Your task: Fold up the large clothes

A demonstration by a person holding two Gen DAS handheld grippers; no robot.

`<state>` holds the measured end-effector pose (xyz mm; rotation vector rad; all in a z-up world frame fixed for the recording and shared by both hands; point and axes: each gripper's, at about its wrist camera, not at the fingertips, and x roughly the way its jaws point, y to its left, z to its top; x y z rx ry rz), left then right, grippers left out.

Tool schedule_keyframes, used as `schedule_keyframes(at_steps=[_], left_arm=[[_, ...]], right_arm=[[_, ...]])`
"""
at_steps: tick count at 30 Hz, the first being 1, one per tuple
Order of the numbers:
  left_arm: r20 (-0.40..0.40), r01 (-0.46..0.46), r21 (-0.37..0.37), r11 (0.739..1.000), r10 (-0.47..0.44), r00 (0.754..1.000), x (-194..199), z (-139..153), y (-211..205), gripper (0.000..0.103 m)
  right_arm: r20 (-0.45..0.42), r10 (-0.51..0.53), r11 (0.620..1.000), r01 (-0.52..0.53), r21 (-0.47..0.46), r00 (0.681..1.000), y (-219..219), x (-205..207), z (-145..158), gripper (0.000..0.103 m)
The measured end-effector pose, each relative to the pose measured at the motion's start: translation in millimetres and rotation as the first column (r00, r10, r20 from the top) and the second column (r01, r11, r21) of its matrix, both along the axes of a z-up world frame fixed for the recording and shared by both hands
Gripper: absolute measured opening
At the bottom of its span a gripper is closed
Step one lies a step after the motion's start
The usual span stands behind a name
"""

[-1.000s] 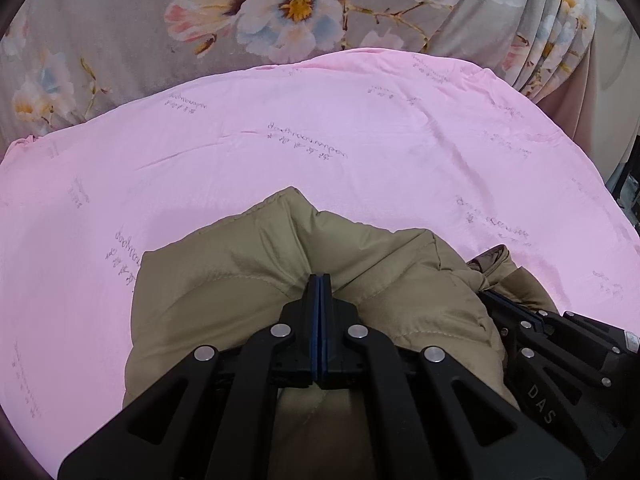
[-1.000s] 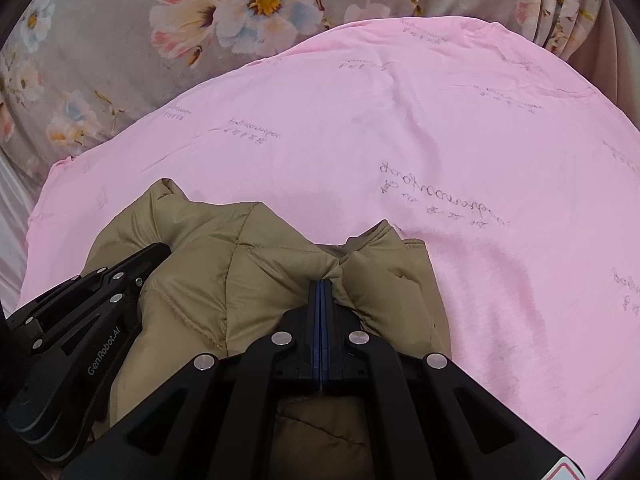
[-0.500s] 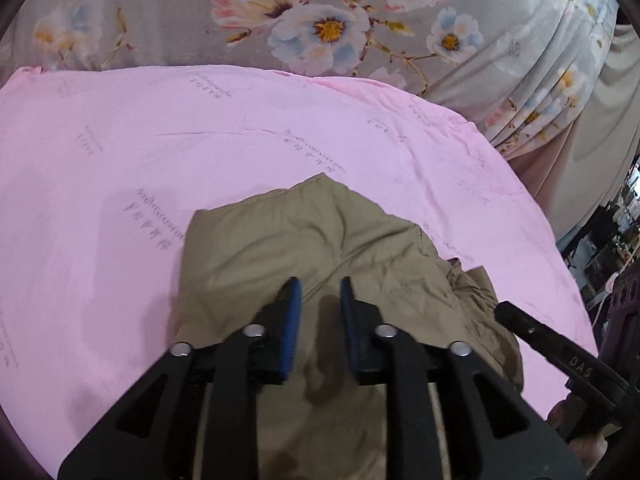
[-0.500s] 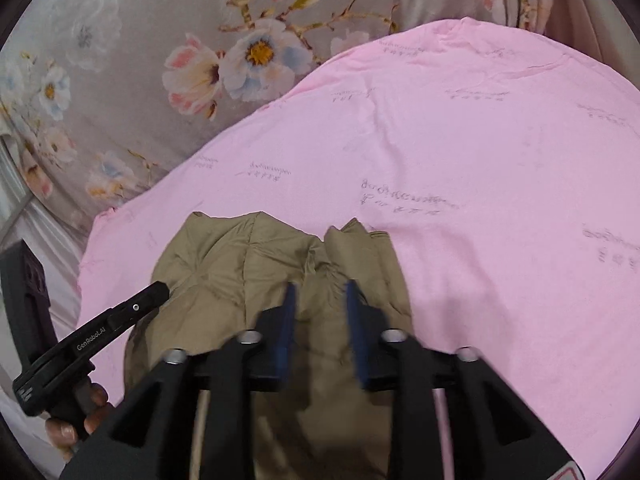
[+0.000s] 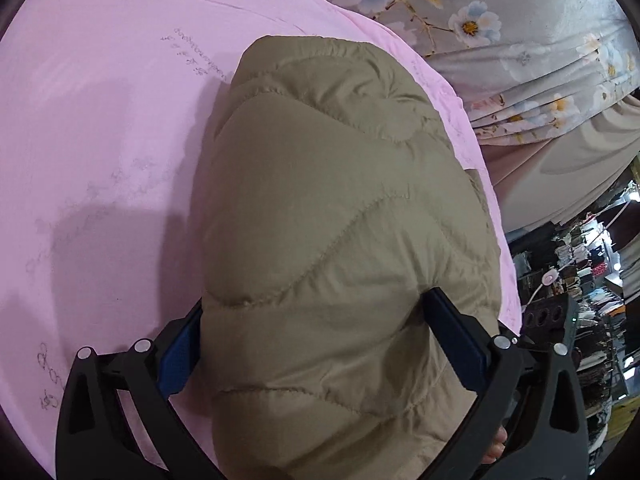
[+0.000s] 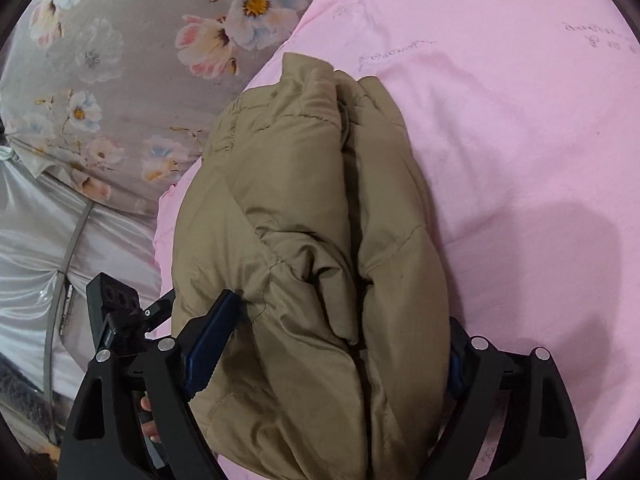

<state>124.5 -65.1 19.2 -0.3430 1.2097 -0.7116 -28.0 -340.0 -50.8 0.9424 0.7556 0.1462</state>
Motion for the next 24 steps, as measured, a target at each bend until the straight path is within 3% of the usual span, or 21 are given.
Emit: schedule_keyframes(at_steps=[5, 7, 8, 10, 12, 17, 24], left_arm=[[0.030, -0.011, 0.021, 1.000, 0.010, 0.999, -1.5, 4.3, -11.3, 0.098], [0.091, -0.019, 0.066, 0.998, 0.013, 0.996, -7.1, 14.6, -14.7, 0.088], [0.130, -0.019, 0.093, 0.996, 0.007, 0.992, -9.0, 21.6, -18.4, 0.080], [0.204, -0.015, 0.133, 0.991, -0.013, 0.979, -15.9, 36.8, -20.6, 0.070], [0.264, -0.004, 0.150, 0.989, -0.036, 0.964, -24.8, 54.3, -22.8, 0.060], [0.416, 0.000, 0.177, 0.984, -0.075, 0.906, -42.5, 99.2, -26.1, 0.049], [0.574, -0.011, 0.118, 0.993, -0.059, 0.817, -51.7, 169.5, -10.8, 0.047]], right_arm=[[0.033, -0.012, 1.000, 0.011, 0.006, 0.999, 6.4, 9.2, 2.4, 0.083], [0.052, -0.023, 1.000, 0.024, -0.010, 0.998, 9.1, 10.0, 7.4, 0.065], [0.061, -0.026, 0.999, 0.028, -0.032, 0.998, 10.6, 7.6, 11.8, 0.060], [0.089, -0.029, 0.997, 0.035, -0.071, 0.996, 11.4, 5.2, 25.7, 0.038], [0.121, -0.039, 0.990, 0.055, -0.129, 0.992, 15.3, 0.7, 44.7, 0.031], [0.205, -0.048, 0.965, 0.098, -0.244, 0.978, 30.2, -10.6, 94.1, 0.026], [0.345, -0.034, 0.920, 0.164, -0.356, 0.938, 51.3, -23.0, 163.9, 0.025]])
